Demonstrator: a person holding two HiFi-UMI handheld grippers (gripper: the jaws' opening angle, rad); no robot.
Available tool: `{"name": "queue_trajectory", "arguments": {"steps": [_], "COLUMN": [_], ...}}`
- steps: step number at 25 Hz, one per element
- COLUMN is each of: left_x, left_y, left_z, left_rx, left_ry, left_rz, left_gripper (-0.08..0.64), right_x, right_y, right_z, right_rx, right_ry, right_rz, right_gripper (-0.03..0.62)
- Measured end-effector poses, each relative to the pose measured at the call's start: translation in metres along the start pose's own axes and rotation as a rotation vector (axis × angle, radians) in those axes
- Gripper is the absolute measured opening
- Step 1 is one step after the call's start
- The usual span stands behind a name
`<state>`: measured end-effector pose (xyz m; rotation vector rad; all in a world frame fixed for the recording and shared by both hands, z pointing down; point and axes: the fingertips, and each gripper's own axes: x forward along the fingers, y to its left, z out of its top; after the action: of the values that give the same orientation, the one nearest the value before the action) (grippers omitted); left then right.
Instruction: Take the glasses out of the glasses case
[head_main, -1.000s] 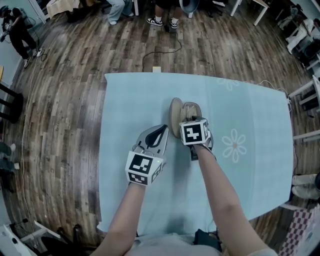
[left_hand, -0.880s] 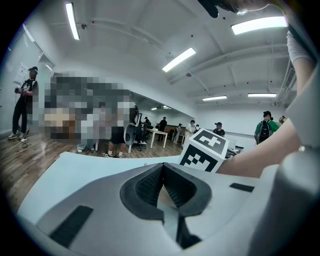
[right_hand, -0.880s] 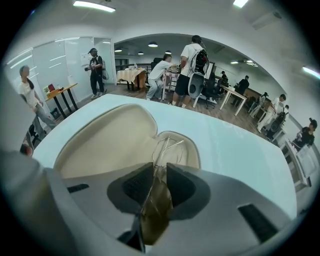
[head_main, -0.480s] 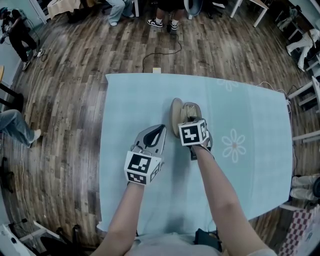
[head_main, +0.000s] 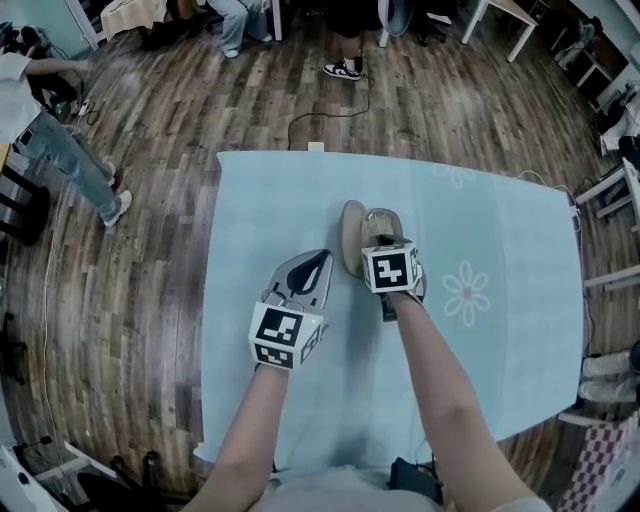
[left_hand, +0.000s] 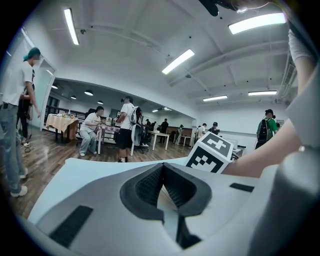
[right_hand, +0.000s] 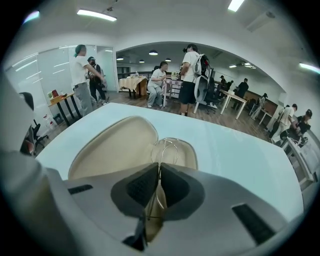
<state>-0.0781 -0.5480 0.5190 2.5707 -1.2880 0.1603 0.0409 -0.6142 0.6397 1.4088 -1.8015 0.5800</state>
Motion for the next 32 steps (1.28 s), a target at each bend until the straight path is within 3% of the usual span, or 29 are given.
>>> {"name": "queue_trajectory", "arguments": {"steps": [32], "left_x": [-0.035], "left_y": [-0.024], "left_z": [0.043], "left_rx": [0.083], "left_ry": [-0.055], "left_rz": [-0.006], "left_gripper": [0.008], "right_x": [-0.068], "right_y": [-0.001], "right_z": [0.029], "right_rx": [0.079], "right_ry": [-0.183], "right_rz": [0.036], "right_gripper": [0.015]}}
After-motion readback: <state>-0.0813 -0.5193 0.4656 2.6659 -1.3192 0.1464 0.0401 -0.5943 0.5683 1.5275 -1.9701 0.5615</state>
